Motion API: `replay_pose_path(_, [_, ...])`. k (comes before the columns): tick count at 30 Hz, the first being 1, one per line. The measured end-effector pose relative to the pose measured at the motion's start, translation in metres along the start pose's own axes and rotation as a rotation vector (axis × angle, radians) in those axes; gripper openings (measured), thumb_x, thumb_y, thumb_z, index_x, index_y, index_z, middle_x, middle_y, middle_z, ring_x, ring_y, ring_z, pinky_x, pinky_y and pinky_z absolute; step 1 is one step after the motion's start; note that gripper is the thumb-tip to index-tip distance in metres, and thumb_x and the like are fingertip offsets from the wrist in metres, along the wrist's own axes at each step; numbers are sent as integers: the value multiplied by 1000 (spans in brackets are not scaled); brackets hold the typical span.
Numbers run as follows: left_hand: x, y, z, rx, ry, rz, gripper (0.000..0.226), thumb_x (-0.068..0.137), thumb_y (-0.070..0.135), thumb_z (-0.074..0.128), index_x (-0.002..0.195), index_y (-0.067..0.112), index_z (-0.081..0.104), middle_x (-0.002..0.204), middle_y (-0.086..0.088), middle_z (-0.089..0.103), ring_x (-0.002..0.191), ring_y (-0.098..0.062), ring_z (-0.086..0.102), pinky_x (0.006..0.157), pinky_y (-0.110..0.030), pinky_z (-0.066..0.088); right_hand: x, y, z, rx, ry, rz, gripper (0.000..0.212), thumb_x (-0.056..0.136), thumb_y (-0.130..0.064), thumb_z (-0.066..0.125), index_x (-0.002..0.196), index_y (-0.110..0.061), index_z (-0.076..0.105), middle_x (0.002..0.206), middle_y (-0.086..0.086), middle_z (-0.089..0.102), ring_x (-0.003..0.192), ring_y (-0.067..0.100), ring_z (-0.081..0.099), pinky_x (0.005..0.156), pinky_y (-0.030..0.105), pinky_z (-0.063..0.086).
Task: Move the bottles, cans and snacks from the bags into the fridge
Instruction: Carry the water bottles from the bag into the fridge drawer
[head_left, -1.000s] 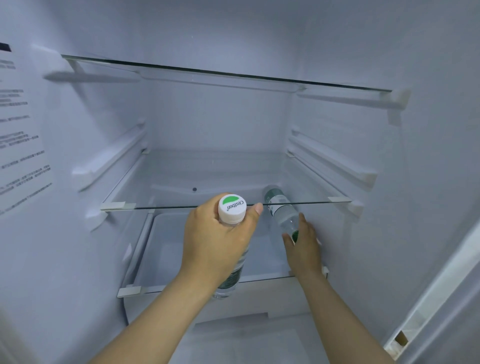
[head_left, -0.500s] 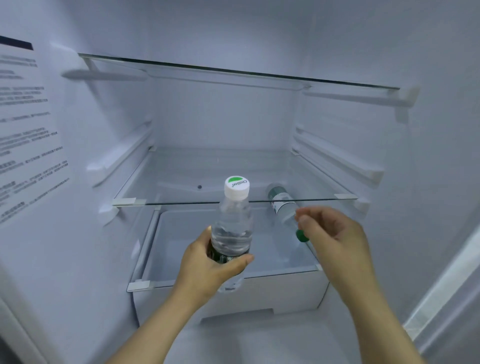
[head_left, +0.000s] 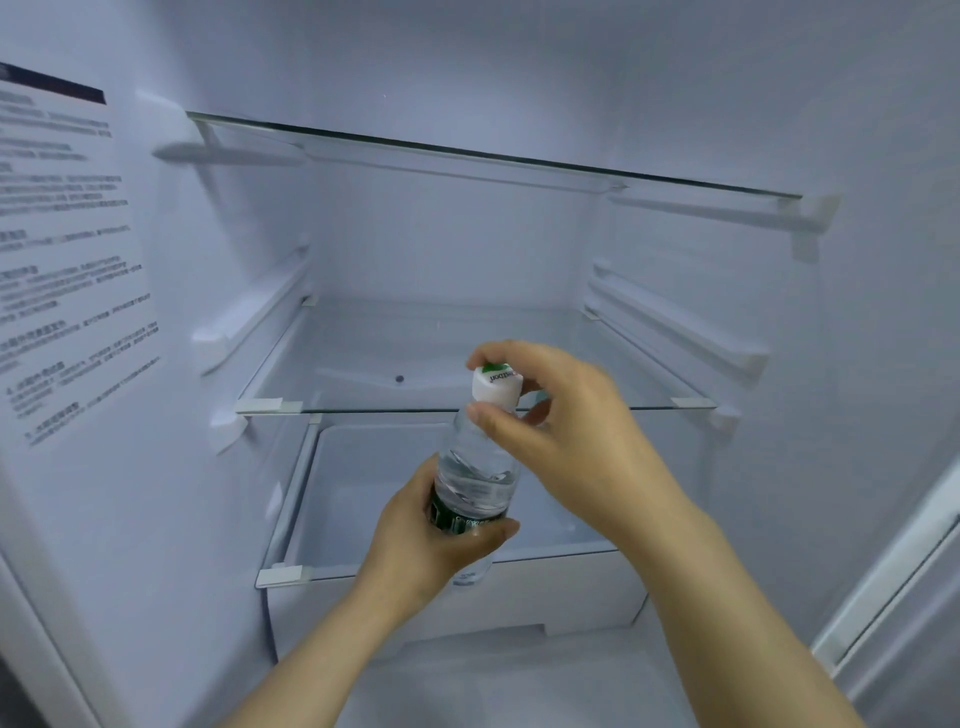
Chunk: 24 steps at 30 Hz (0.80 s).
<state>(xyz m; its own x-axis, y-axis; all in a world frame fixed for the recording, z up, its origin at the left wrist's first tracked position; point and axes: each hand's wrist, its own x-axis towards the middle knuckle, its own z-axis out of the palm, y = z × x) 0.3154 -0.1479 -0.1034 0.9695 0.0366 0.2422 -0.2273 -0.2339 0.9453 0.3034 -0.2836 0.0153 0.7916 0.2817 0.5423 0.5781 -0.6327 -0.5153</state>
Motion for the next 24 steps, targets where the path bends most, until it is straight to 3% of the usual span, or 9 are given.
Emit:
replay_pose_path(2, [0, 0, 1, 34, -30, -1, 42, 62, 26, 89, 93, 35, 61, 88, 18, 70, 80, -1, 66, 71, -23, 55, -6, 5, -4, 59, 19, 16, 23, 86, -29, 69, 109, -32, 63, 96, -20, 61, 82, 0, 57, 73, 19, 50])
replay_pose_path(6, [3, 1, 2, 159, -102, 7, 48, 57, 43, 87, 94, 41, 57, 90, 24, 66, 83, 5, 61, 66, -16, 51, -28, 23, -13, 170, 158, 80, 21, 85, -24, 72, 103, -33, 64, 92, -17, 65, 84, 7, 62, 70, 21, 53])
replay_pose_path(9, [8, -3, 4, 278, -176, 40, 63, 50, 57, 81, 107, 44, 57, 104, 25, 62, 101, 6, 55, 83, -18, 46, -50, 42, -20, 285, 326, 162, 20, 83, -19, 73, 97, -31, 65, 90, -16, 67, 82, 7, 66, 67, 17, 54])
replay_pose_path(13, [18, 2, 14, 447, -222, 106, 66, 59, 43, 84, 119, 38, 57, 113, 22, 57, 106, -2, 51, 88, -18, 39, -82, 71, -22, 373, 503, 350, 20, 78, -17, 77, 91, -29, 66, 87, -17, 68, 79, 3, 64, 63, 8, 48])
replay_pose_path(17, [40, 3, 21, 651, -230, 227, 61, 63, 26, 82, 120, 21, 61, 120, 3, 61, 114, -18, 54, 95, -29, 44, -106, 91, 3, 379, 487, 467, 25, 73, -12, 81, 85, -28, 66, 81, -14, 69, 74, 2, 63, 64, 11, 49])
replay_pose_path(20, [53, -11, 29, 772, -244, 222, 81, 72, 23, 80, 144, 22, 41, 152, -6, 33, 140, -24, 29, 112, -28, 24, -118, 107, 28, 325, 445, 562, 24, 74, -16, 82, 87, -31, 67, 86, -9, 68, 79, 9, 65, 63, 11, 48])
replay_pose_path(22, [56, -22, 34, 775, -215, 195, 82, 79, 21, 75, 148, 25, 31, 159, -7, 14, 147, -25, 11, 117, -30, 13, -123, 117, 37, 303, 409, 613, 23, 76, -19, 80, 90, -31, 67, 91, -8, 68, 82, 10, 64, 63, 10, 47])
replay_pose_path(24, [54, -31, 37, 718, -167, 191, 78, 81, 20, 73, 148, 24, 33, 159, -6, 14, 146, -25, 13, 116, -28, 14, -127, 122, 42, 298, 385, 656, 21, 77, -22, 80, 91, -30, 66, 92, -8, 67, 80, 6, 63, 63, 12, 47])
